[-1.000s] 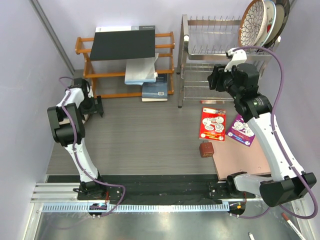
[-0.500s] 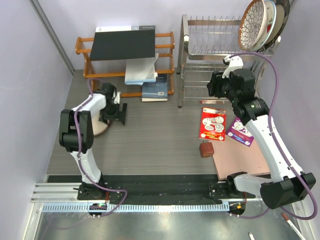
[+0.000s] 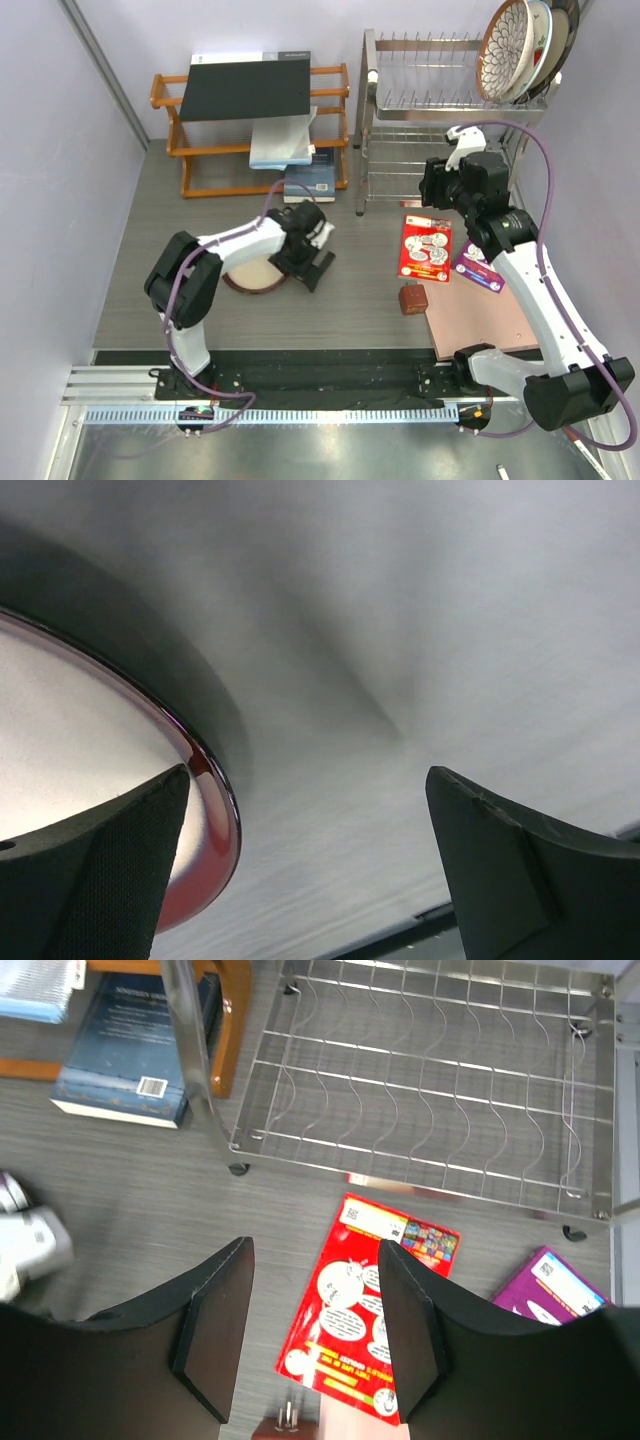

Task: Load the plates into the dish rack

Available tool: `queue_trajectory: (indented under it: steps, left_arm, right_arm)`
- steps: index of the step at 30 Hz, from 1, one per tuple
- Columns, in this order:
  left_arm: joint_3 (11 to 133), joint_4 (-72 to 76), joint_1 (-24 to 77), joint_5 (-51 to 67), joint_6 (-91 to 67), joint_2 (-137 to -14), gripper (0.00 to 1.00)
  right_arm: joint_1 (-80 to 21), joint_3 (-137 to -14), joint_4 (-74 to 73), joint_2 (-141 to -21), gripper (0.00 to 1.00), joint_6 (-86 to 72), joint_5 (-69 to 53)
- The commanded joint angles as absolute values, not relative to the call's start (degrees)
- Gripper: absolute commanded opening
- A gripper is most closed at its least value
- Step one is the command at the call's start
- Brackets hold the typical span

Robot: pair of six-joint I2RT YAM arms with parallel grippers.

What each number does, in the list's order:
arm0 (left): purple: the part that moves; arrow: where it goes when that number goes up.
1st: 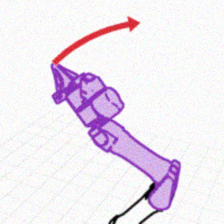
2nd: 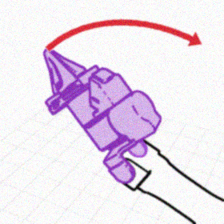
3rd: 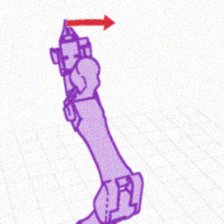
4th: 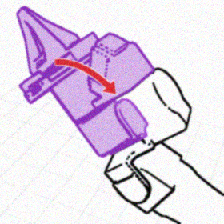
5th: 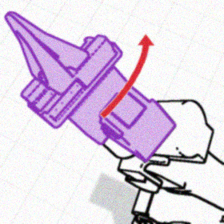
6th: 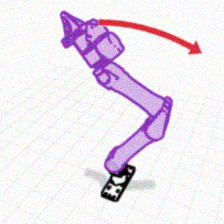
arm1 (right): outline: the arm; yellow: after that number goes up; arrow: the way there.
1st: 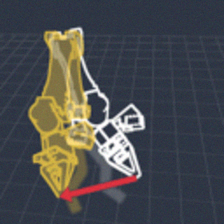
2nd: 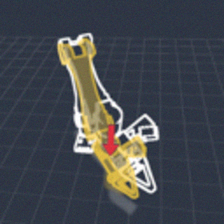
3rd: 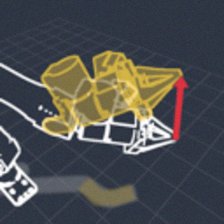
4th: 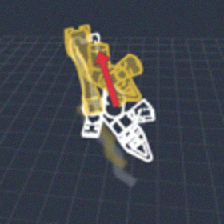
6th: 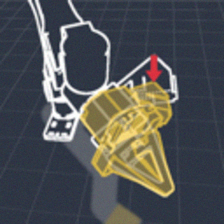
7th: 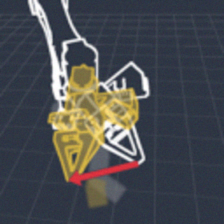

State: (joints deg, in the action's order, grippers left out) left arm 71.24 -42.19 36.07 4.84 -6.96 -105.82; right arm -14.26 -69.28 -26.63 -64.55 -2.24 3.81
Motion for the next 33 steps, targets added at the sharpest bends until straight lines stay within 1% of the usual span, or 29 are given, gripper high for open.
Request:
queue_trajectory:
  steps: [1, 3, 6, 7, 8, 10, 11, 14, 15, 18, 20, 21, 22, 23, 29, 33]
  left_arm:
    - [67.2, -41.3, 47.0, 15.8, -7.9, -109.1, 0.99]
    - [68.2, -41.5, 49.6, 10.8, -7.3, -106.2, 0.99]
    - [69.4, -41.7, 49.7, 7.1, -5.9, -100.0, 1.00]
    - [69.5, -41.7, 49.4, 4.9, -5.5, -98.3, 0.99]
    - [69.4, -41.7, 48.9, 4.7, -5.3, -96.5, 1.00]
    - [69.0, -41.7, 46.1, 5.8, -6.1, -90.5, 0.99]
    - [68.6, -41.6, 44.7, 6.2, -7.1, -88.4, 0.99]
    - [65.0, -40.0, 36.8, 9.4, -13.7, -82.2, 1.00]
    - [62.0, -38.3, 31.7, 10.4, -18.7, -81.0, 0.99]
    - [55.5, -35.1, 23.4, 12.7, -27.7, -78.1, 0.99]
    - [52.7, -32.7, 20.1, 17.4, -30.9, -77.8, 0.93]
    - [50.9, -29.7, 17.1, 18.9, -32.3, -77.5, 0.91]
    - [48.5, -28.3, 15.6, 19.9, -34.4, -77.5, 0.85]
    - [47.5, -27.2, 13.2, 20.3, -35.0, -77.7, 0.83]
    - [44.4, -25.3, 9.7, 19.3, -34.0, -80.0, 0.80]
    - [42.2, -22.2, 9.2, 20.5, -34.5, -80.5, 0.75]
  right_arm:
    - [-14.2, -68.1, -27.0, -62.1, 0.59, -1.1, 5.6]
    - [-14.4, -67.0, -27.0, -61.8, 0.59, -1.1, 5.1]
    - [-14.3, -65.6, -26.7, -61.8, 0.62, -1.6, 3.1]
    - [-14.4, -65.0, -26.7, -61.8, 0.63, -1.8, 1.9]
    - [-14.4, -63.8, -26.6, -61.8, 0.64, -1.9, -1.9]
    - [-14.3, -61.9, -26.5, -61.8, 0.64, -2.3, -7.4]
    - [-14.4, -59.0, -25.8, -62.0, 0.63, -2.4, -15.0]
    - [-14.6, -52.5, -21.8, -62.9, 0.59, -3.8, -25.8]
    - [-15.9, -51.3, -20.3, -64.3, 0.59, -4.9, -28.2]
    - [-17.9, -46.7, -12.9, -66.7, 0.59, -10.7, -29.3]
    - [-18.5, -44.0, -7.3, -67.9, 0.59, -14.5, -30.1]
    - [-19.2, -43.3, -5.7, -68.8, 0.59, -15.5, -30.1]
    - [-19.5, -42.7, -4.5, -69.5, 0.59, -16.7, -30.3]
    - [-19.8, -41.8, -2.3, -70.1, 0.59, -18.6, -30.8]
    - [-23.7, -40.3, 4.1, -74.7, 0.60, -22.7, -31.4]
    - [-24.8, -40.0, 7.7, -78.1, 0.60, -26.4, -30.8]
